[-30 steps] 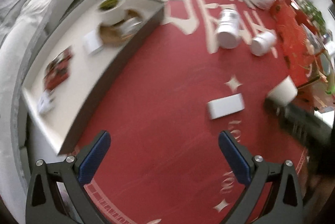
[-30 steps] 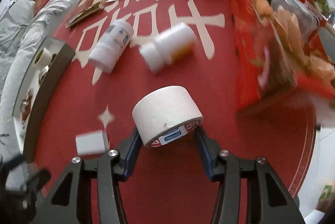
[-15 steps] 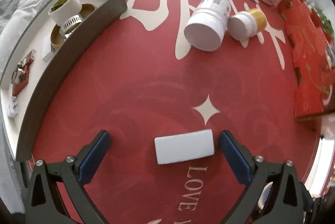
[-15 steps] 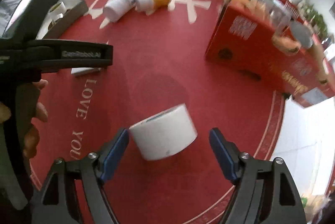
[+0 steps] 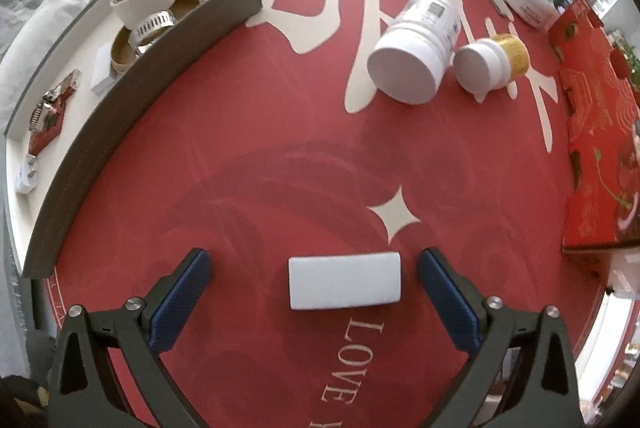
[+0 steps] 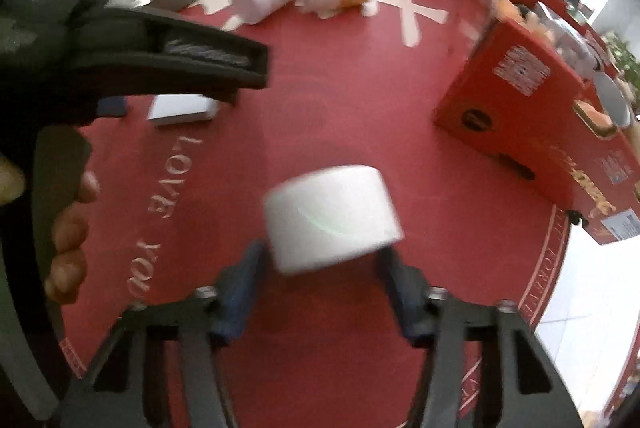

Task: Organize rigid objects
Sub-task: 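Grasp the white block with the left tool while the right tool lifts the tape roll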

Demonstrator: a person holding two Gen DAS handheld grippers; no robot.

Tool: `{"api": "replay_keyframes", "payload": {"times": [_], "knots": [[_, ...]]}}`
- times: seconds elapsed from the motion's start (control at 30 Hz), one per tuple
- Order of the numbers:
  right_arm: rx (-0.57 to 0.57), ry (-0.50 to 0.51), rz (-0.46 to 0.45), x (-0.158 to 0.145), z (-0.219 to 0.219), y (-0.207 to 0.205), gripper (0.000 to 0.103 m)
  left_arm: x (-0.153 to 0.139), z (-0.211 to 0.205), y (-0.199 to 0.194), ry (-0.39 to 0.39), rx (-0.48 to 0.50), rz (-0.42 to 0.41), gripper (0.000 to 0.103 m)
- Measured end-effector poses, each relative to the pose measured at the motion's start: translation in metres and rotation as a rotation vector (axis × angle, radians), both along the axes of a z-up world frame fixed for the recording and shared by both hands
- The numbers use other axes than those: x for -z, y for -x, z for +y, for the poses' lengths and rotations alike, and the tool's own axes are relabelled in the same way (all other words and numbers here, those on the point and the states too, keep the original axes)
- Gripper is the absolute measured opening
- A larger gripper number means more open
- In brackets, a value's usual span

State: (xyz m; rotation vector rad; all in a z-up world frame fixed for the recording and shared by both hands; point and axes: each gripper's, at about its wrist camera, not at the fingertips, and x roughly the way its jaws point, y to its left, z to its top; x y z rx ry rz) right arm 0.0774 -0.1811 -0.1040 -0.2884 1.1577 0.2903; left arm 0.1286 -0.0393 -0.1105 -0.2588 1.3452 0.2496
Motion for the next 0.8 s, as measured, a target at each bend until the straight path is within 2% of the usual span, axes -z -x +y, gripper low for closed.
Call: {"api": "replay_keyframes", "payload": {"times": [0.03,0.1,0.13,0.2,0.33,0.4,0.47,0.5,0.57,0.8], "knots": [[-0.013,0.013,-0.005,-0.001,0.004,0.002,0.042,0.001,0.000,0.001,0.000,0.011,-0.002,0.097],[-0.028,0.021,0.000,-0.001,0.014,0.001,0.032,0.003,0.004,0.000,-0.003,0.036,-0.012,0.085],[-0.028,0.028,0.000,-0.001,0.016,0.002,0.031,0.002,0.003,0.001,-0.005,0.048,-0.020,0.080],[-0.026,0.029,0.001,0.000,0.016,0.003,0.027,0.003,0.002,0.006,-0.011,0.091,-0.043,0.053],[0.012,-0.036,0.032,-0.001,0.006,0.002,0.025,0.011,0.010,0.016,0.016,0.128,-0.064,0.053],[0.037,-0.123,0.041,-0.005,-0.007,0.003,0.026,0.016,0.010,0.018,0.010,0.135,-0.072,0.053],[0.061,-0.176,0.051,-0.010,-0.019,0.004,0.056,0.021,0.008,0.019,-0.011,0.147,-0.074,0.053],[0.082,-0.196,0.028,-0.014,-0.027,0.005,0.081,0.023,0.009,0.019,-0.017,0.145,-0.074,0.053],[0.092,-0.217,-0.014,-0.021,-0.037,0.006,0.083,0.027,0.011,0.018,-0.015,0.133,-0.075,0.053],[-0.025,-0.129,-0.091,-0.026,-0.021,-0.002,0.083,0.029,0.003,0.009,-0.018,0.126,-0.077,0.053]]}}
